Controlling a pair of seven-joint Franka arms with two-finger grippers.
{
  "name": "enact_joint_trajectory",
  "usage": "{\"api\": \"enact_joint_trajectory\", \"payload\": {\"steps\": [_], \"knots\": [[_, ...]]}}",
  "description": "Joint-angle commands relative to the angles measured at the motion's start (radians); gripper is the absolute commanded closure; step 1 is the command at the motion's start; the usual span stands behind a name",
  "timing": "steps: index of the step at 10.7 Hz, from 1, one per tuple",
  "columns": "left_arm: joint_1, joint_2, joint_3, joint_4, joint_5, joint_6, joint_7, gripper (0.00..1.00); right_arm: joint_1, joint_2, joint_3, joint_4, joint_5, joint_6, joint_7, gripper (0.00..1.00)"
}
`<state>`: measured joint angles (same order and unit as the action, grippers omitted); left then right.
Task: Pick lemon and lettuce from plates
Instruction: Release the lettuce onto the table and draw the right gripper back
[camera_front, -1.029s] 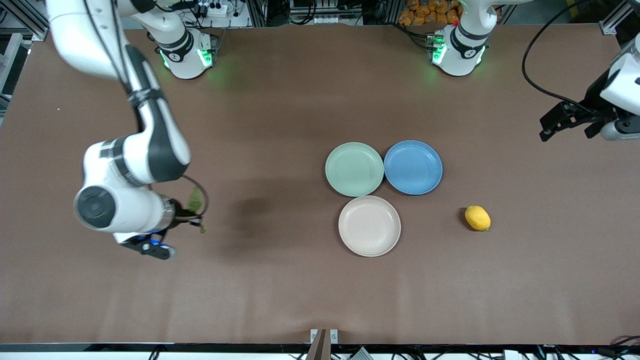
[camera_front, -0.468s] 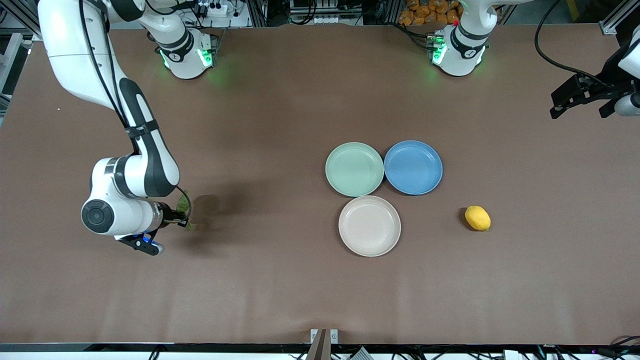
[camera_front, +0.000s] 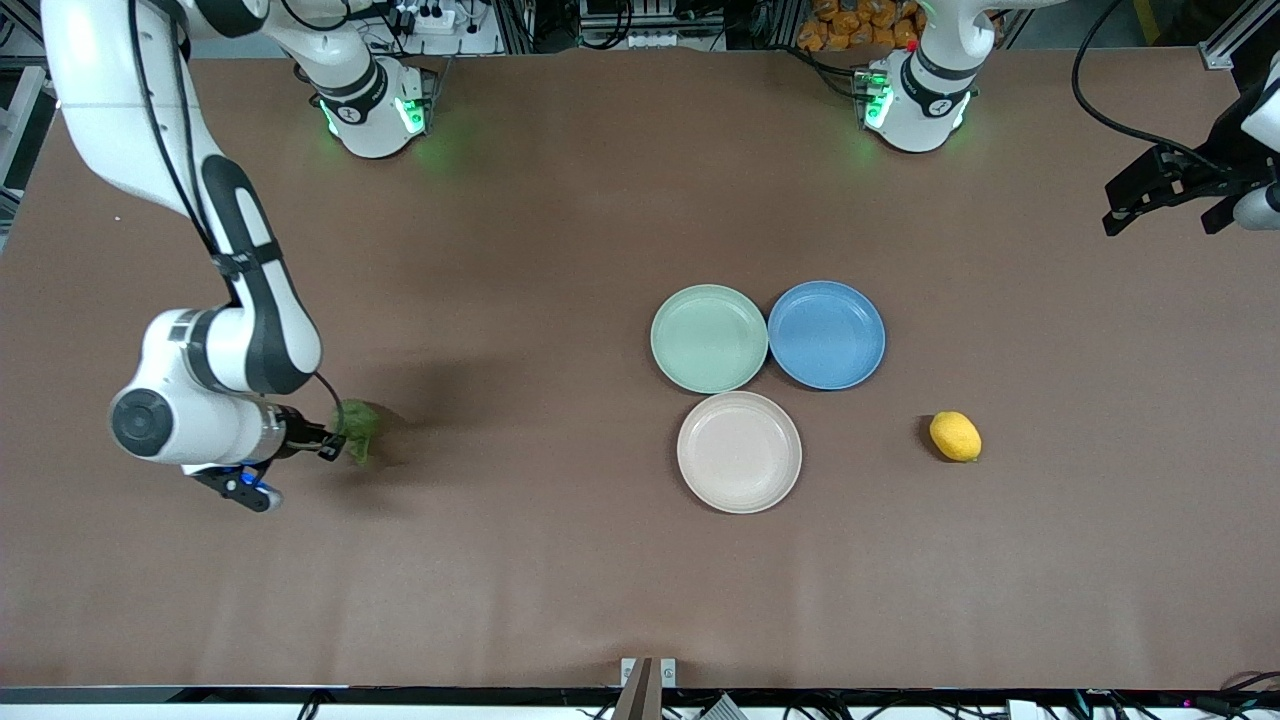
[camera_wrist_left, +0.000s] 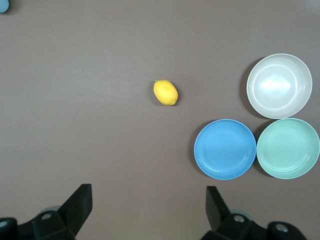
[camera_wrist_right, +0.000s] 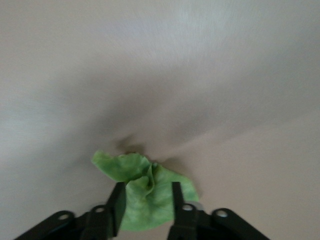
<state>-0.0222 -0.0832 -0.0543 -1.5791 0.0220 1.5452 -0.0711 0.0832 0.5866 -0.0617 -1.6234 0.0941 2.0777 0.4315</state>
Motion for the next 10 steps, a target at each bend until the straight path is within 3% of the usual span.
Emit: {"api": "enact_joint_trajectory", "payload": {"steps": [1, 6, 8, 10], "knots": [[0.008, 0.014, 0.002, 0.031, -0.025, -0.027, 0.03, 0.0, 0.001, -0.205, 0.016, -0.024, -0.004, -0.091, -0.007, 0.0], [0.007, 0.022, 0.004, 0.031, -0.03, -0.027, 0.028, 0.0, 0.001, -0.379, 0.011, 0.007, -0.022, -0.186, -0.013, 0.0], [0.008, 0.034, 0.004, 0.031, -0.053, -0.027, 0.024, 0.0, -0.008, -0.43, 0.002, 0.011, -0.069, -0.221, -0.023, 0.0], [0.002, 0.034, 0.004, 0.031, -0.062, -0.027, 0.019, 0.0, 0.0, -0.497, -0.056, 0.013, -0.074, -0.301, -0.145, 0.0]]}}
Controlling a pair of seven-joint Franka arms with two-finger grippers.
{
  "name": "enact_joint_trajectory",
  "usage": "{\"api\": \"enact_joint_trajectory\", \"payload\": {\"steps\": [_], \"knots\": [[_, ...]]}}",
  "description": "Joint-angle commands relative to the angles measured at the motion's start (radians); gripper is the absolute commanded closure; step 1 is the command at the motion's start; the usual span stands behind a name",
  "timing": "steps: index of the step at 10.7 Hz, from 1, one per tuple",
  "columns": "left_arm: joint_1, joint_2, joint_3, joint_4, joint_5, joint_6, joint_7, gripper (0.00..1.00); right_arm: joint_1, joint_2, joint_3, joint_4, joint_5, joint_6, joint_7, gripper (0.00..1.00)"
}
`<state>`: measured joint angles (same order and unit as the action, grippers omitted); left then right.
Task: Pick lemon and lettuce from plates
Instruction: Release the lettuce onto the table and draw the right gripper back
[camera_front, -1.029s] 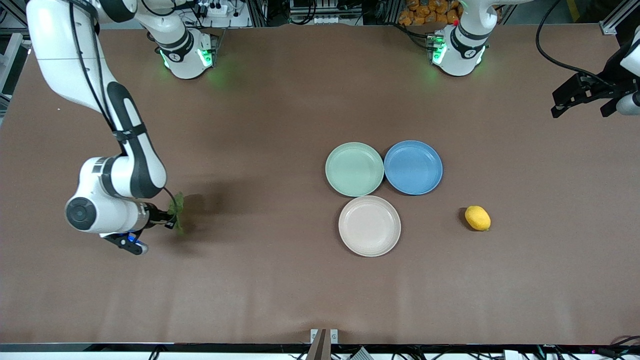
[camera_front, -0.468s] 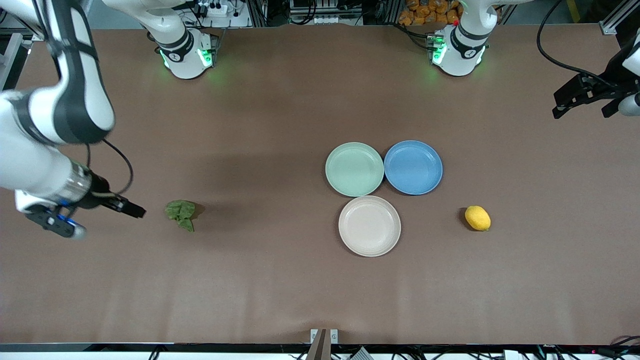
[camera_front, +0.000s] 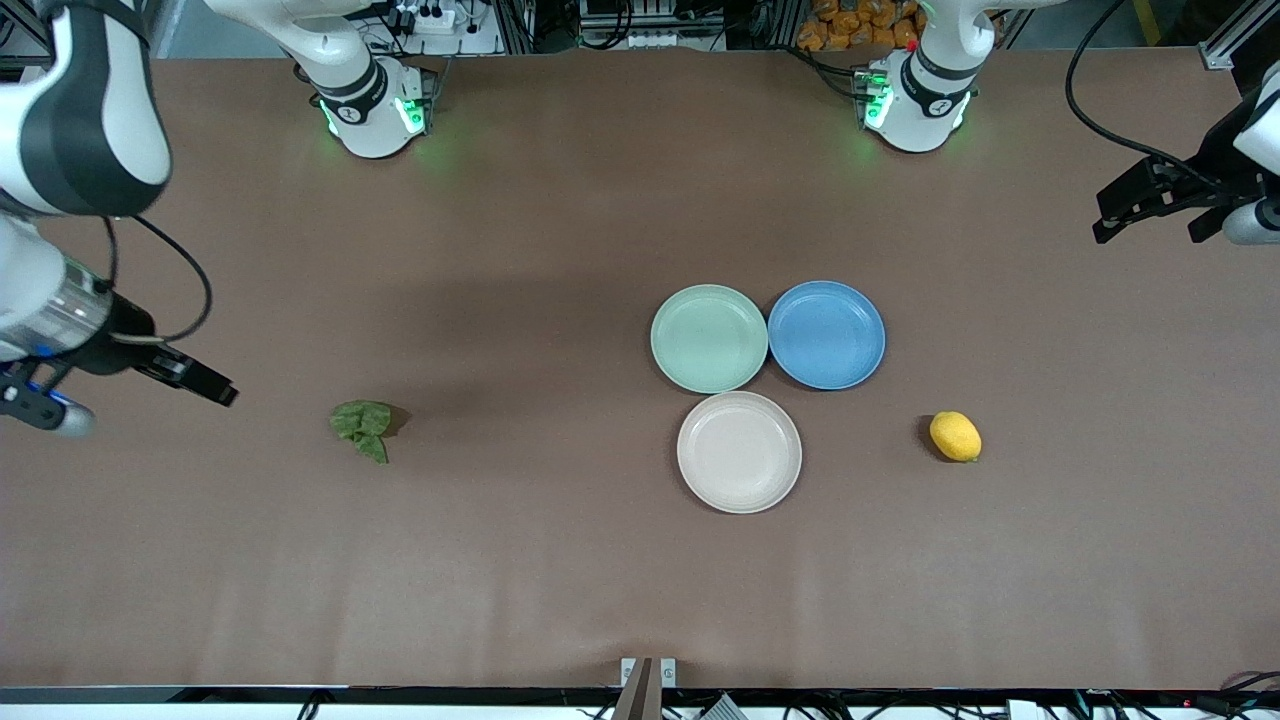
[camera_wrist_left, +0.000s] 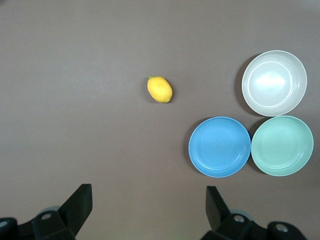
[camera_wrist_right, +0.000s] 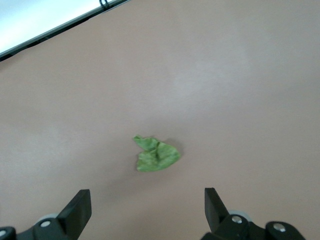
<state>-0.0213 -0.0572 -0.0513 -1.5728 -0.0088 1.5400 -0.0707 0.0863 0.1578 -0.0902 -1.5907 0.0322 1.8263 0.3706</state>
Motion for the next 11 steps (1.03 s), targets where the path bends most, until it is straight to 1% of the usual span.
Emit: {"api": "enact_joint_trajectory", "payload": {"steps": [1, 4, 6, 8, 9, 10, 11], "knots": [[0.0, 0.008, -0.001, 0.025, -0.03, -0.021, 0.02, 0.0, -0.003, -0.085, -0.031, -0.021, -0.014, -0.059, -0.16, 0.0], [0.003, 0.005, -0.002, 0.025, -0.023, -0.021, 0.029, 0.0, 0.007, -0.087, -0.028, -0.02, -0.017, -0.032, -0.211, 0.0], [0.008, 0.002, -0.001, 0.025, -0.02, -0.021, 0.031, 0.0, 0.021, -0.121, -0.026, -0.023, -0.023, -0.067, -0.286, 0.0], [0.008, 0.002, -0.001, 0.025, -0.019, -0.021, 0.031, 0.0, 0.02, -0.138, -0.007, -0.021, -0.023, -0.097, -0.305, 0.0], [0.008, 0.002, -0.001, 0.025, -0.02, -0.02, 0.031, 0.0, 0.02, -0.147, 0.013, -0.02, -0.043, -0.107, -0.303, 0.0], [-0.002, 0.007, -0.002, 0.025, -0.022, -0.017, 0.028, 0.0, 0.021, -0.156, 0.029, -0.02, -0.089, -0.123, -0.306, 0.0], [-0.006, 0.007, -0.004, 0.025, -0.019, -0.005, 0.028, 0.0, 0.021, -0.159, 0.039, -0.02, -0.094, -0.154, -0.306, 0.0]]}}
